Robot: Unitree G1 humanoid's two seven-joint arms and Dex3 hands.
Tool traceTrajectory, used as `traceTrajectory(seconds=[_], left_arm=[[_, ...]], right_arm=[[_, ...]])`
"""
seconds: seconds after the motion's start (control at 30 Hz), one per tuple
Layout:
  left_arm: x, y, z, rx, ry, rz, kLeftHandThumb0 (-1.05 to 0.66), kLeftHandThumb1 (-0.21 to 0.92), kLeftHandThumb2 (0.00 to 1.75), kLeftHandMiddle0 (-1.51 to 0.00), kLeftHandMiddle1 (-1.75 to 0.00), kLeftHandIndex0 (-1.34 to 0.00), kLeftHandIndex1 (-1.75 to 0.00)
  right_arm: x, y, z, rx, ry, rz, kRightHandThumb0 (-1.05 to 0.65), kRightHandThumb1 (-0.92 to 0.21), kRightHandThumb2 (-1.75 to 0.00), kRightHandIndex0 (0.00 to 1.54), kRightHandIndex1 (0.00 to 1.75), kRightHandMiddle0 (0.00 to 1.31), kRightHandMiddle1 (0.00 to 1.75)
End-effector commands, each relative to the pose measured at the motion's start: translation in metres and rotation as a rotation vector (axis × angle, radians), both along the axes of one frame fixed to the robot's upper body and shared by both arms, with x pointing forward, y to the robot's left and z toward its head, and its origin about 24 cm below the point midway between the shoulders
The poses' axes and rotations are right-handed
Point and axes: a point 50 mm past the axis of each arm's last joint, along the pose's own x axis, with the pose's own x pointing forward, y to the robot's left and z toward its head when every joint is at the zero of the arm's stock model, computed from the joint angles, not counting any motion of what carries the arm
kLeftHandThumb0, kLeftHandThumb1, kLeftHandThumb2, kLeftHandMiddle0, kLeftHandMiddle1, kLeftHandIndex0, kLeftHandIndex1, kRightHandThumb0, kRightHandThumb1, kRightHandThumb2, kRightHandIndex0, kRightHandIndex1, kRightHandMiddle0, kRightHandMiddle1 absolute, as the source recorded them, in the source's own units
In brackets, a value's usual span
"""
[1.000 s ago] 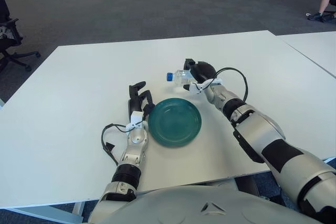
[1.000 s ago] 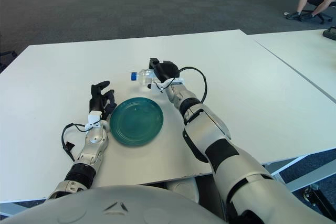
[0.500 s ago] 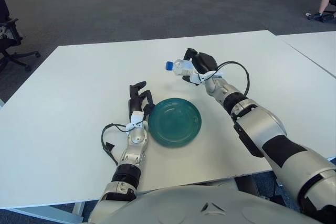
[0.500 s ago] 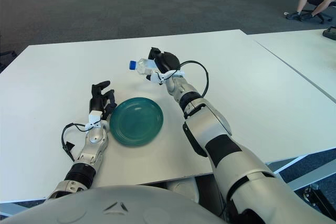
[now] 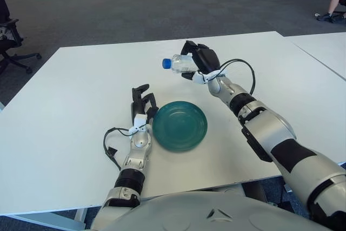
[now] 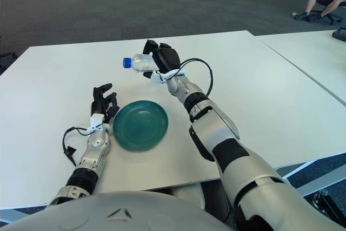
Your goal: Put the bottle into the plate.
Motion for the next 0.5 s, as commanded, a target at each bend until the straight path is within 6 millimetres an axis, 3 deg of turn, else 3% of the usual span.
traceTrajectory(seconds=[0.0, 0.47], left_arm=[[0.004, 0.007, 0.003, 0.004, 0.001, 0.028, -0.60, 0.92, 0.75, -0.44, -0.59, -0.15, -1.10], [0.004, 0.018, 0.008, -0.004, -0.006, 0.074, -0.59, 0.92, 0.76, -0.44, -0.59, -0.13, -1.10]], right_arm=[[-0.005, 0.002, 0.003, 0.006, -0.060, 0.055, -0.52, -0.19, -1.47, 1.21, 1.75, 0.71, 1.75], [-0.035, 0.005, -0.008, -0.016, -0.165, 0.274, -0.50, -0.23, -1.41, 1.22, 1.75, 0.67, 1.75]])
